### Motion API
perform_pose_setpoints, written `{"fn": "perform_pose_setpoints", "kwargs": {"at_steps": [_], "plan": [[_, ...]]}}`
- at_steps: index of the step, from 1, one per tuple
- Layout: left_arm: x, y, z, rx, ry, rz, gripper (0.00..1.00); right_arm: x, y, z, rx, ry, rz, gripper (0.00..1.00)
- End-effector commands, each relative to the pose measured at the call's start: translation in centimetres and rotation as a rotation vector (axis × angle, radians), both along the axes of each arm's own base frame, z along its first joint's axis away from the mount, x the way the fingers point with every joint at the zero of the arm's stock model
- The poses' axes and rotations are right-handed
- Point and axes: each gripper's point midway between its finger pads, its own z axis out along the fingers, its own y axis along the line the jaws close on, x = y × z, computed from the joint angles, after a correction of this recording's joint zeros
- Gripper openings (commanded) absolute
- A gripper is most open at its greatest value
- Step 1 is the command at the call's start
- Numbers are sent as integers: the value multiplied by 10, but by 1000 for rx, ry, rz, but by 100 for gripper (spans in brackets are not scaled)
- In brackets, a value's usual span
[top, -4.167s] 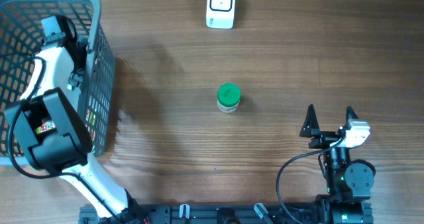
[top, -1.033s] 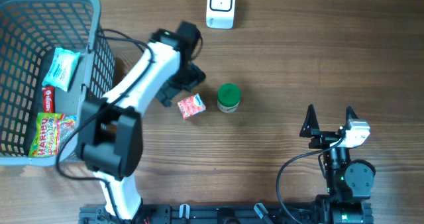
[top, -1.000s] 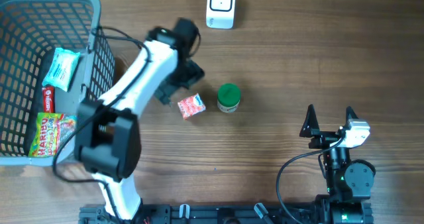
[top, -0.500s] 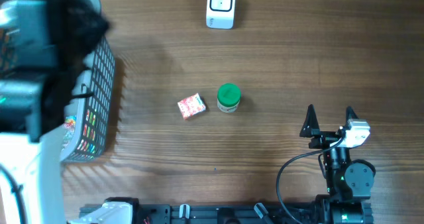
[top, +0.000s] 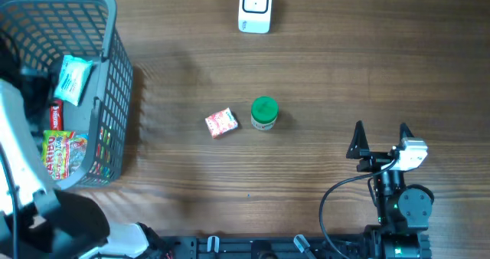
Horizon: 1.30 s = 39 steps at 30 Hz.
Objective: Scan the item barcode
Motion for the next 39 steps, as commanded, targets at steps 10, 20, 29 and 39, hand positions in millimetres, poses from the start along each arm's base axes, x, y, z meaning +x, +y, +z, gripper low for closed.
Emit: {"fn": "perform_pose_setpoints", "kwargs": {"at_steps": [10, 20, 29, 39], "plan": [[-50, 3, -151, -82, 110, 131, 100, 0, 4, 1, -15, -8, 20, 100], [-63, -9, -190, -92, 101, 128, 4, 0, 4, 1, -15, -8, 20, 100], [-15, 14, -18, 56, -197, 55, 4, 0, 4, 1, -15, -8, 20, 100], [15, -118, 194, 28, -852, -385, 4, 0, 4, 1, -15, -8, 20, 100]]}}
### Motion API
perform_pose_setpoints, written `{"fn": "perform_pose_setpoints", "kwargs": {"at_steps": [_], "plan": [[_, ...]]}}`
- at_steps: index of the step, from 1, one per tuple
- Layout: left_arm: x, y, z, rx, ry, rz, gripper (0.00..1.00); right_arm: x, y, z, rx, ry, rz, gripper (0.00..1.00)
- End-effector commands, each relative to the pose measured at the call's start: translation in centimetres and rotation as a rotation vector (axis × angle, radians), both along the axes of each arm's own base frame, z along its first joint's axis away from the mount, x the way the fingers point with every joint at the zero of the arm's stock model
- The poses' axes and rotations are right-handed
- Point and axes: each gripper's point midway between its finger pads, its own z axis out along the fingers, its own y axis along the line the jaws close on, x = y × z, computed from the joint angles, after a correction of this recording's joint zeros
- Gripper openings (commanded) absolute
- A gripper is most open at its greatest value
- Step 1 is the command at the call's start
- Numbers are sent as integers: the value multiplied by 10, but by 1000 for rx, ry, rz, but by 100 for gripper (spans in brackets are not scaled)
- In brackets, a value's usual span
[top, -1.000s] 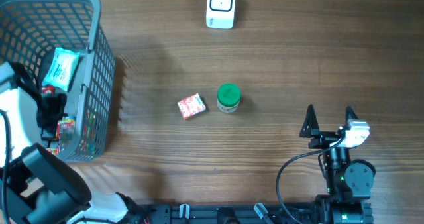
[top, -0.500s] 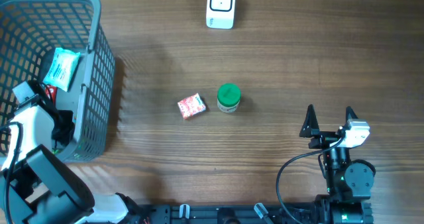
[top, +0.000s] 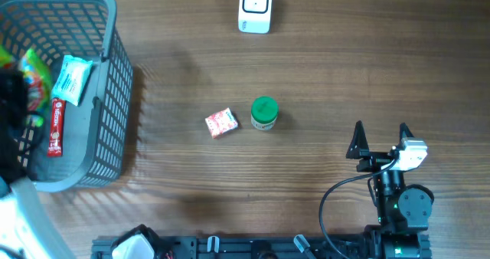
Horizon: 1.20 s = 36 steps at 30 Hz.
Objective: Scan the item barcode
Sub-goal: 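Carry the Haribo bag and lay it right of the jar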
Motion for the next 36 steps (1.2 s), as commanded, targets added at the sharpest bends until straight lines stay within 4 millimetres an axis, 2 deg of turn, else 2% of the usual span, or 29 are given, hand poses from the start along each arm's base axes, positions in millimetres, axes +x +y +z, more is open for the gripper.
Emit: {"fn": "perform_pose_setpoints", "kwargs": {"at_steps": [1, 5, 7, 9, 11, 14, 16, 17, 19, 22, 26, 30, 33, 36], "plan": [[21, -93, 17, -23, -68, -340, 4, 0, 3, 1, -14, -7, 17, 100], [49, -185, -10, 29, 33, -597, 4, 0, 3, 1, -15, -7, 17, 100], [67, -241, -31, 70, 81, -728, 4, 0, 3, 1, -15, -7, 17, 100], [88, -316, -60, 128, 104, -926, 4, 0, 3, 1, -15, -7, 17, 100], [101, -366, -87, 147, 116, -1025, 4, 0, 3, 1, -15, -7, 17, 100], [113, -426, -133, 149, 143, -1126, 4, 0, 3, 1, -14, -7, 17, 100], [113, -468, -172, 143, 172, -1203, 4, 0, 3, 1, -15, -8, 17, 100], [112, -482, -187, 146, 186, -1228, 4, 0, 3, 1, -14, -8, 17, 100], [108, -504, -211, 157, 202, -1268, 4, 0, 3, 1, -15, -7, 17, 100], [102, -529, -234, 179, 201, -1326, 4, 0, 3, 1, -15, -7, 17, 100], [91, -540, -265, 181, 265, -1348, 4, 0, 3, 1, -15, -8, 17, 100], [68, -555, -302, 155, 360, -1386, 4, 0, 3, 1, -15, -7, 17, 100], [50, -568, -315, 184, 381, -1429, 6, 0, 3, 1, -14, -7, 17, 100], [48, -567, -316, 208, 386, -1425, 20, 0, 3, 1, -15, -7, 17, 100]]}}
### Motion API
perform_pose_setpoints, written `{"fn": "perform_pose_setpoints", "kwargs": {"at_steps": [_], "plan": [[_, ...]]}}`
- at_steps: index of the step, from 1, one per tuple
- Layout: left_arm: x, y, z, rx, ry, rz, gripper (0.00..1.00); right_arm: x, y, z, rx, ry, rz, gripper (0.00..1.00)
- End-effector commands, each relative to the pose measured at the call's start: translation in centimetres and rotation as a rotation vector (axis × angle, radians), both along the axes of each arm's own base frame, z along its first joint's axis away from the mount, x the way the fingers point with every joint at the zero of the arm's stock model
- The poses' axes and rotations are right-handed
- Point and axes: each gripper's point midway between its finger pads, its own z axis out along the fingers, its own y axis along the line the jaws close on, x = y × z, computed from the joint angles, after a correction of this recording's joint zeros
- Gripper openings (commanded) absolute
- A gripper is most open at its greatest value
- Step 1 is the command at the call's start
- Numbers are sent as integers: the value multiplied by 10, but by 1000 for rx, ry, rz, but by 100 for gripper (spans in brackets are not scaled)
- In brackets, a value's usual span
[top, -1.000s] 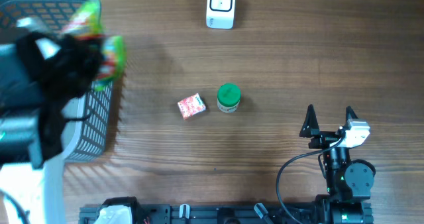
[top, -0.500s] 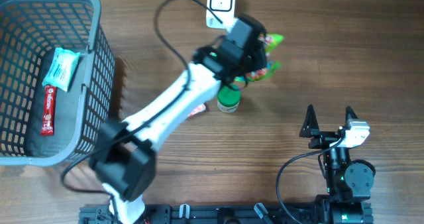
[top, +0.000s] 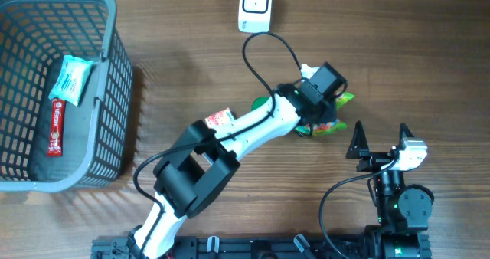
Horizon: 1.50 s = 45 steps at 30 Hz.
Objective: Scan the item barcode
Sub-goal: 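Carry the Haribo bag and lay it right of the jar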
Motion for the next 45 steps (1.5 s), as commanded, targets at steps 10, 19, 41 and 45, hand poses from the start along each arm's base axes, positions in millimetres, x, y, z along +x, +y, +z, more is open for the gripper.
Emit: {"fn": "perform_pose_setpoints", "kwargs": {"at_steps": [10, 19, 41, 45], "plan": [[-9, 30, -10, 138, 37, 29, 77, 0, 3, 1, -15, -8, 16, 100], [1, 45, 36, 108, -18, 69, 92, 0, 3, 1, -15, -8, 16, 100], [10, 223, 342, 77, -775, 363, 100, 0, 3, 1, -15, -8, 16, 100], [-7, 281, 384, 167, -907, 533, 100, 0, 3, 1, -15, -8, 16, 100]]}}
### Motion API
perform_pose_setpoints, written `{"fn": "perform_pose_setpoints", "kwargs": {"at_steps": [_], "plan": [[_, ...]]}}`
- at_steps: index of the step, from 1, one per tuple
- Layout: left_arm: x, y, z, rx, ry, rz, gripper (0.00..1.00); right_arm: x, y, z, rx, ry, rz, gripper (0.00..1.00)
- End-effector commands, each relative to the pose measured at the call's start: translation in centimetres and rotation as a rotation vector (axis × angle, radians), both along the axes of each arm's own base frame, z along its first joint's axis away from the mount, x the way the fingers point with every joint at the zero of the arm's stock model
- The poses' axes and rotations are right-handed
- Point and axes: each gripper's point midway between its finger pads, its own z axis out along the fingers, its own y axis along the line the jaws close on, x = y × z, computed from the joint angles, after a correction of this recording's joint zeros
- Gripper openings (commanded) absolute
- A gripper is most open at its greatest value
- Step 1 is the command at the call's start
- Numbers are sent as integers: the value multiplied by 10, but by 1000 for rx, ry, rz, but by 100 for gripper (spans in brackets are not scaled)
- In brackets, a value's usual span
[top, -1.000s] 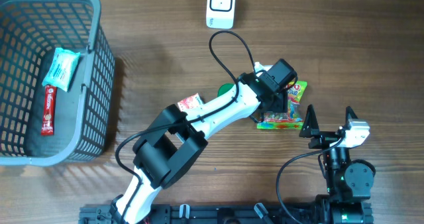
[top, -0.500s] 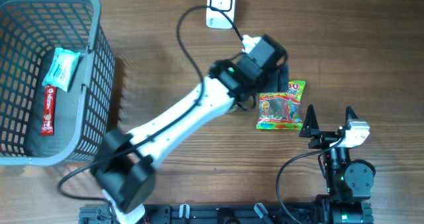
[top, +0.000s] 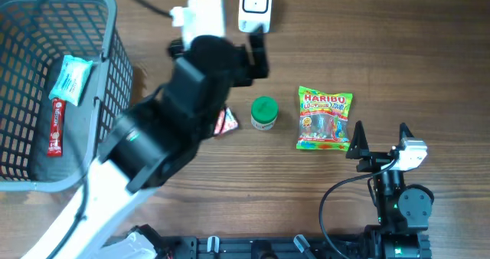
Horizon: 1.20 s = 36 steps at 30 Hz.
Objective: Scan the item barcode
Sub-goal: 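Carry the Haribo bag and lay it right of the jar, then return the left gripper into the basket over the teal wipes pack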
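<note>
A Haribo candy bag (top: 325, 119) lies flat on the table, right of centre, with nothing touching it. The white barcode scanner (top: 255, 0) stands at the far edge. My left arm rises large and blurred across the middle. Its gripper (top: 259, 56) hangs just below the scanner, holding nothing that shows, and its jaws are too dark to read. My right gripper (top: 380, 136) rests open near the front right, just right of the bag's lower corner.
A green-lidded jar (top: 264, 113) stands left of the bag. A small red and white box (top: 228, 121) is partly hidden by my left arm. The grey basket (top: 115, 83) at the left holds a pale blue packet (top: 70, 79) and a red bar (top: 54, 126).
My left gripper was over the candy bag beside the green jar. The bag now lies free on the table, and the left arm has pulled back towards the scanner. The right arm is unchanged.
The Haribo bag lay in the basket with my left arm over it. Then the bag was raised at the basket's left side. Later the arm stretched across the table with the bag by the green jar. Now the bag lies there alone.
</note>
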Motion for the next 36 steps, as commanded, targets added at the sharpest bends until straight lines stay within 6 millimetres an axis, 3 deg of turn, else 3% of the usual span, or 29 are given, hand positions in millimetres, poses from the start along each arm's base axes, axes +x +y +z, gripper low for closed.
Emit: {"fn": "perform_pose_setpoints", "kwargs": {"at_steps": [1, 2, 5, 15, 22, 27, 36], "plan": [[-8, 59, 34, 95, -120, 213, 100, 0, 3, 1, -15, -8, 16, 100], [-11, 81, 40, 126, -138, 289, 100, 0, 3, 1, -15, -8, 16, 100], [-11, 116, 39, 154, -124, 397, 100, 0, 3, 2, -14, -8, 16, 100], [-6, 213, 31, 141, -75, 701, 100, 0, 3, 1, -15, -8, 16, 100], [-6, 258, 7, 61, 30, 764, 100, 0, 3, 2, -14, -8, 16, 100], [-1, 290, -23, 77, 150, 832, 100, 0, 3, 1, -15, -8, 16, 99], [2, 320, -61, 24, 274, 963, 100, 0, 3, 1, -15, -8, 16, 100]]}}
